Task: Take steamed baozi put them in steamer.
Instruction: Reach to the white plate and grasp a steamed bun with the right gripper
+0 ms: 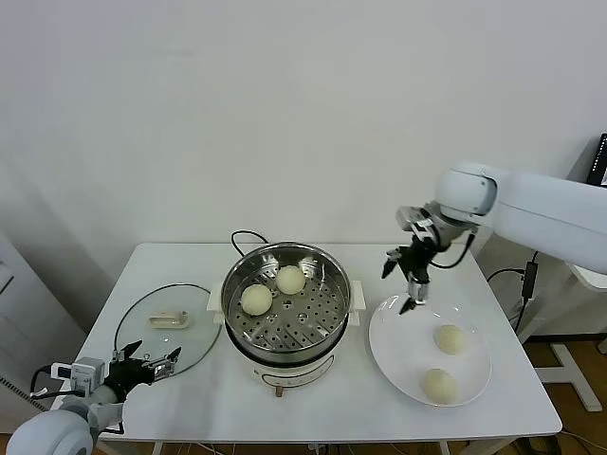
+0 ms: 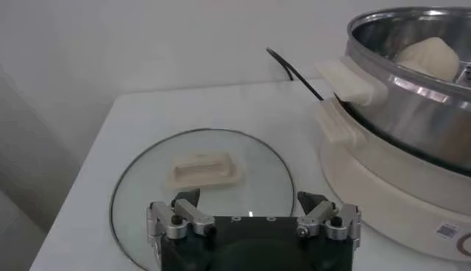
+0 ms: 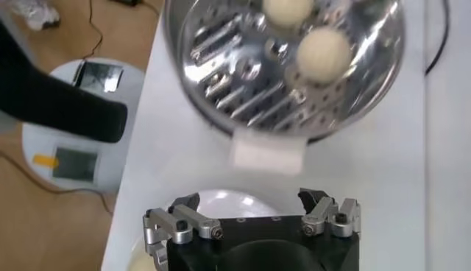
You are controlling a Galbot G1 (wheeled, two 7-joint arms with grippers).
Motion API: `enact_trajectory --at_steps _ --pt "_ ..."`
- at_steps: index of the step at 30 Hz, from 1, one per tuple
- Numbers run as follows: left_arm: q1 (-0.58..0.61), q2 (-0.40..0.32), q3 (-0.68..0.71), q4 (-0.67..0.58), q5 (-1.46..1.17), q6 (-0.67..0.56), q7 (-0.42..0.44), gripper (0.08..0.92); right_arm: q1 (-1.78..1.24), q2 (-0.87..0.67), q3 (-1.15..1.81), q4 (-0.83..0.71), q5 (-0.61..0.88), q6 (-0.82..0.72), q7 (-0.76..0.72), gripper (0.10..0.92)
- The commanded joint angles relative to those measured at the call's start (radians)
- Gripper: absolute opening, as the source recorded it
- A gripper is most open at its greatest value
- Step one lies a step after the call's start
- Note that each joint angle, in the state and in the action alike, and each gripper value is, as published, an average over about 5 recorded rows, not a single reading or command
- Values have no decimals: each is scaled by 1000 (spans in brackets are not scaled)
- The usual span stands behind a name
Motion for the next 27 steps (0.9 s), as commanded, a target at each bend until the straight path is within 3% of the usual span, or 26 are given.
enact_trajectory --at_steps 1,27 --pt "3 1 -4 1 -2 0 0 823 -98 -124 12 34 -105 35 -25 823" --pt "15 -2 -6 -2 1 2 1 823 -379 -181 173 15 -226 47 -9 823"
